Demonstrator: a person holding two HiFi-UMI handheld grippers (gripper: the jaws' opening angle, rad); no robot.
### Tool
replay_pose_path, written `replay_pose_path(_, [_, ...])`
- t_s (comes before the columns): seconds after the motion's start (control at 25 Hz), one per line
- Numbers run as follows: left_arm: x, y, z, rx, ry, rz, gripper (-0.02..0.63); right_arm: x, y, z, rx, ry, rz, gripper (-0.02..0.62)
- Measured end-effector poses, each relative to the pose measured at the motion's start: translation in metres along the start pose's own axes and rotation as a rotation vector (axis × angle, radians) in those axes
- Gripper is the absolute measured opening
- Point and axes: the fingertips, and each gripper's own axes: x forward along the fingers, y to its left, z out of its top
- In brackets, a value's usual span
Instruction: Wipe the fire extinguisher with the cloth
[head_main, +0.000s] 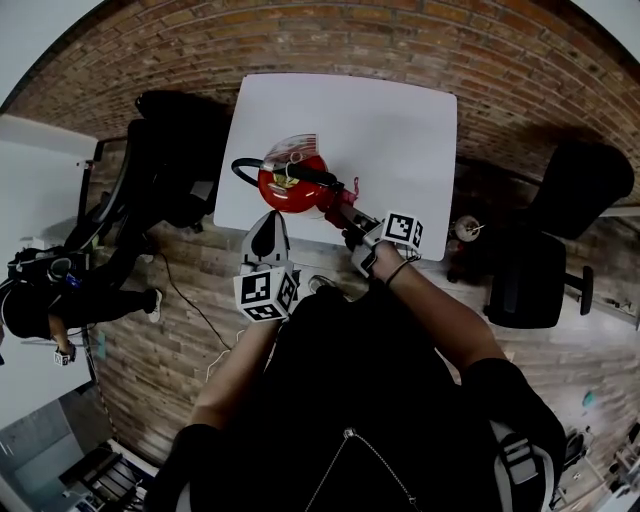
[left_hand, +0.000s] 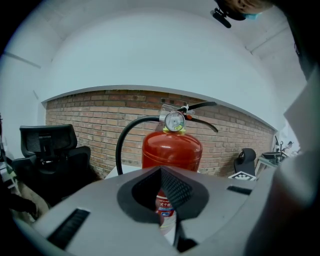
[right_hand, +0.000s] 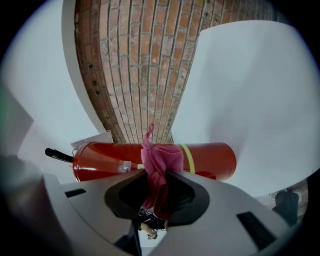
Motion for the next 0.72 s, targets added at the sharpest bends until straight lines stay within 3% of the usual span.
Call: replay_pose_path(0.72, [-0.012,0.007,0.007,-0.019,-0.035,0.015,0.029,-0.013,0.063,0.001,-0.023,0.001,0.044,0.101])
